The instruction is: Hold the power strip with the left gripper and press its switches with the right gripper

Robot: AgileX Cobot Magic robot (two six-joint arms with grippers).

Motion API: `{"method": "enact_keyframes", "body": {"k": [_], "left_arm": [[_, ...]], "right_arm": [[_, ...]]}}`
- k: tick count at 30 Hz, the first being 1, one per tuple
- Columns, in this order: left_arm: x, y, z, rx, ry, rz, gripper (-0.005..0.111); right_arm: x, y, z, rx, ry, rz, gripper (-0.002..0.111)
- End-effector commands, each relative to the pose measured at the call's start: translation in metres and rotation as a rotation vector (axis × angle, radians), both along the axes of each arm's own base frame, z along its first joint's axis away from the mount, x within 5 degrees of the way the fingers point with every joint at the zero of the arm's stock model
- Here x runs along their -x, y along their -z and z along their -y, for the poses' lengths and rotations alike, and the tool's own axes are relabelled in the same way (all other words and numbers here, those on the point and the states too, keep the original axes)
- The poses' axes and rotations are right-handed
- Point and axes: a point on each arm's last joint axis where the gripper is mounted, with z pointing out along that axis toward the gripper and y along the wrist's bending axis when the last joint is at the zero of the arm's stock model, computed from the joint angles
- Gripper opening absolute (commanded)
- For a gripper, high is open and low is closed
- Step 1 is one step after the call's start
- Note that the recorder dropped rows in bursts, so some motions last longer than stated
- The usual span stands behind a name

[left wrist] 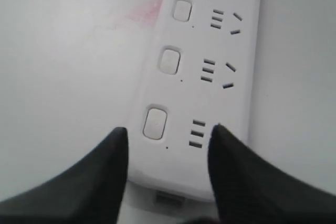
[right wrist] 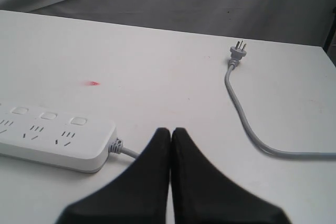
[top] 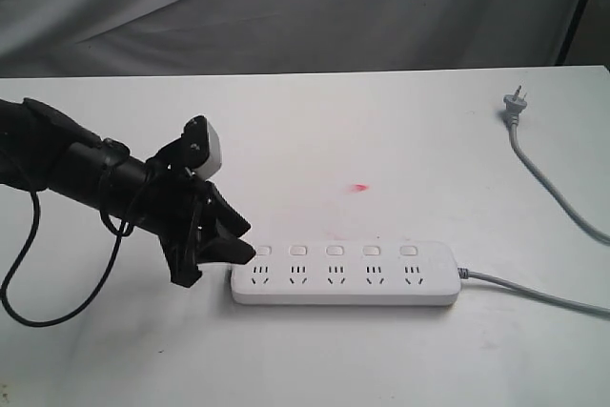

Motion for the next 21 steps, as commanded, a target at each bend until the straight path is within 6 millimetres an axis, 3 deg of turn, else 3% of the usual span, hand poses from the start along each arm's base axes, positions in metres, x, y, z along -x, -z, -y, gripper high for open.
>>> {"method": "enact_keyframes", "body": {"k": [1,3,8,16,21], "left_arm": [[0.000,-0.034,0.002,0.033,-0.018,0.090,0.012],[0.002,-0.052,0.001,0.047,-0.022,0.134,0.000],[0.015,-0.117,-0.003,0.146,-0.166,0.194,0.000],[0.035,-0.185,-0.018,0.237,-0.406,0.316,0.000],[0.052,-0.231,-0.037,0.357,-0.680,0.377,0.000]], "right_arm": [[0.000,0.001,0.000,0.008,-0.002,0.002,0.000],[0.000,0.001,0.000,0.008,-0.002,0.002,0.000],[0.000,0.001,0.000,0.008,-0.002,0.002,0.000],[0.000,0.001,0.000,0.008,-0.002,0.002,0.000],[0.000,0.001,0.000,0.008,-0.002,0.002,0.000]]}}
